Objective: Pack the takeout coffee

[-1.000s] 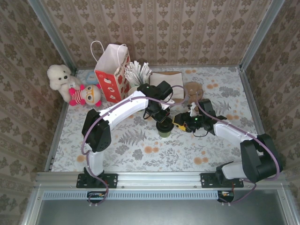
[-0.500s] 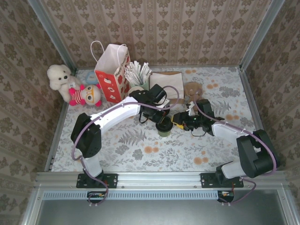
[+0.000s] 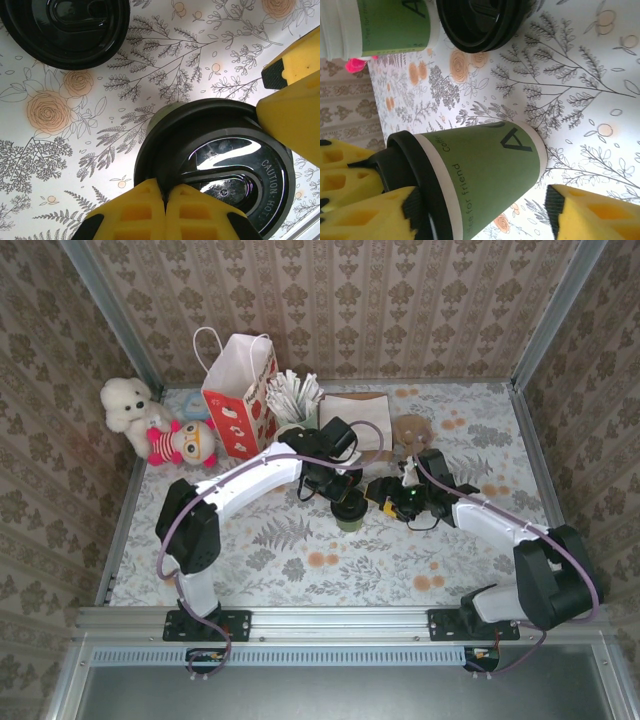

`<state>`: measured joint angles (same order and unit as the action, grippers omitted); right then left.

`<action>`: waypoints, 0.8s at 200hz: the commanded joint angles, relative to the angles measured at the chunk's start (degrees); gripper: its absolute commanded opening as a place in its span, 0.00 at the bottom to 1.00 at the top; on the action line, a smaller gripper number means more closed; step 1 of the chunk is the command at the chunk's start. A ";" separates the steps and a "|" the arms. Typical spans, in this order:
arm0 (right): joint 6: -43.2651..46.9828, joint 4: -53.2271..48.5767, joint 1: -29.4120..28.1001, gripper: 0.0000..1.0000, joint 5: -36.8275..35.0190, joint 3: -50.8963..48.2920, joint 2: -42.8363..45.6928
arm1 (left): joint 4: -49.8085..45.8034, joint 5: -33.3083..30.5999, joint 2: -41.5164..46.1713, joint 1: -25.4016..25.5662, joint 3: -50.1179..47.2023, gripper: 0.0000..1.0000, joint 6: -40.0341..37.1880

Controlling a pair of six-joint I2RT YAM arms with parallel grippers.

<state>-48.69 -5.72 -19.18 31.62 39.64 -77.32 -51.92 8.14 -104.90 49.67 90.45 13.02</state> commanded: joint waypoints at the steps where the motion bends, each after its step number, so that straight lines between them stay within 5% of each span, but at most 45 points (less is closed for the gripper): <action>1: 1.57 -2.62 -0.61 0.80 -3.54 2.71 3.20 | -2.80 -0.10 -2.10 1.39 0.93 0.00 -2.26; 26: 6.34 -8.51 -0.55 1.00 -3.41 5.54 2.96 | -7.32 -1.79 -3.75 0.71 4.88 0.00 -3.45; 160: -3.35 5.80 -5.95 0.98 -2.84 -1.96 2.40 | -7.65 -3.66 -4.17 1.68 7.75 0.03 19.57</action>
<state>-50.98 -3.99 -24.21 29.08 38.17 -73.23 -59.81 4.49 -108.05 50.96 98.08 27.90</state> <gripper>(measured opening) 0.986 0.047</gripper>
